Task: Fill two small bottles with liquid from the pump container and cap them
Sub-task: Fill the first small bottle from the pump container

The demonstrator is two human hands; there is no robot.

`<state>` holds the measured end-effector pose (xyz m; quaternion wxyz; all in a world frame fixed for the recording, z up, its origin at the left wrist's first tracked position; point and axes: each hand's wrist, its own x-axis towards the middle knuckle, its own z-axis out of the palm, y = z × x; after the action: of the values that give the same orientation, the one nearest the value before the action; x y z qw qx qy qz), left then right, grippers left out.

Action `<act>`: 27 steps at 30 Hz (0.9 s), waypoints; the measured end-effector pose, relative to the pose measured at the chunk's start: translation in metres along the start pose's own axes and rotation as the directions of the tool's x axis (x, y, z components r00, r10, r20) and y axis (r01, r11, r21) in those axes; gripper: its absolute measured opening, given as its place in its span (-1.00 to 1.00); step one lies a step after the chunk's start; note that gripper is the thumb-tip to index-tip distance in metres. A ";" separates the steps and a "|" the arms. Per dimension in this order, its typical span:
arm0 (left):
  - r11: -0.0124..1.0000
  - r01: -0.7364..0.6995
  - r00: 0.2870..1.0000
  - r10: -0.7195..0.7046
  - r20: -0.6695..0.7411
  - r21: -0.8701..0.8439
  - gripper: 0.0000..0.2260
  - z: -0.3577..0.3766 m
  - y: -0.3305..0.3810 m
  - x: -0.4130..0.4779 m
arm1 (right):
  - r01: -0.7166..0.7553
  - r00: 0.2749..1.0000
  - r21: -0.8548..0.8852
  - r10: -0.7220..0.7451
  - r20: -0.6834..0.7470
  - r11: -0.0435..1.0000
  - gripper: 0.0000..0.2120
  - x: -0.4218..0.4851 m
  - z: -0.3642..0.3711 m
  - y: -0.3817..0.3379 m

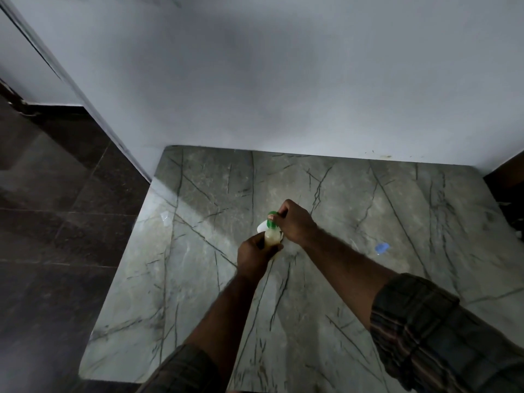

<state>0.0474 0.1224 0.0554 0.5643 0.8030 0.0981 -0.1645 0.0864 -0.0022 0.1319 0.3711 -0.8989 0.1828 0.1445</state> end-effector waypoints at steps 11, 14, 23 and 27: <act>1.000 -0.004 1.000 0.004 -0.001 0.018 -0.59 0.000 -0.001 0.001 | -0.005 1.000 0.022 0.005 -0.009 1.000 -0.74 0.000 0.001 0.003; 0.999 -0.002 1.000 0.002 -0.004 0.039 -0.60 0.002 -0.003 0.002 | -0.025 1.000 0.014 0.025 -0.005 1.000 -0.72 0.000 0.007 0.008; 1.000 -0.002 1.000 0.002 -0.006 0.015 -0.58 0.003 -0.002 0.002 | 0.020 1.000 0.032 -0.020 0.002 0.999 -0.70 0.005 0.002 0.006; 0.999 0.004 1.000 -0.004 -0.006 0.052 -0.58 0.004 -0.006 0.002 | 0.004 1.000 0.005 -0.004 -0.004 1.000 -0.70 0.004 0.006 0.008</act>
<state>0.0467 0.1209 0.0478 0.5425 0.8178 0.0969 -0.1659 0.0855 -0.0043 0.1211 0.3734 -0.8985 0.1822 0.1414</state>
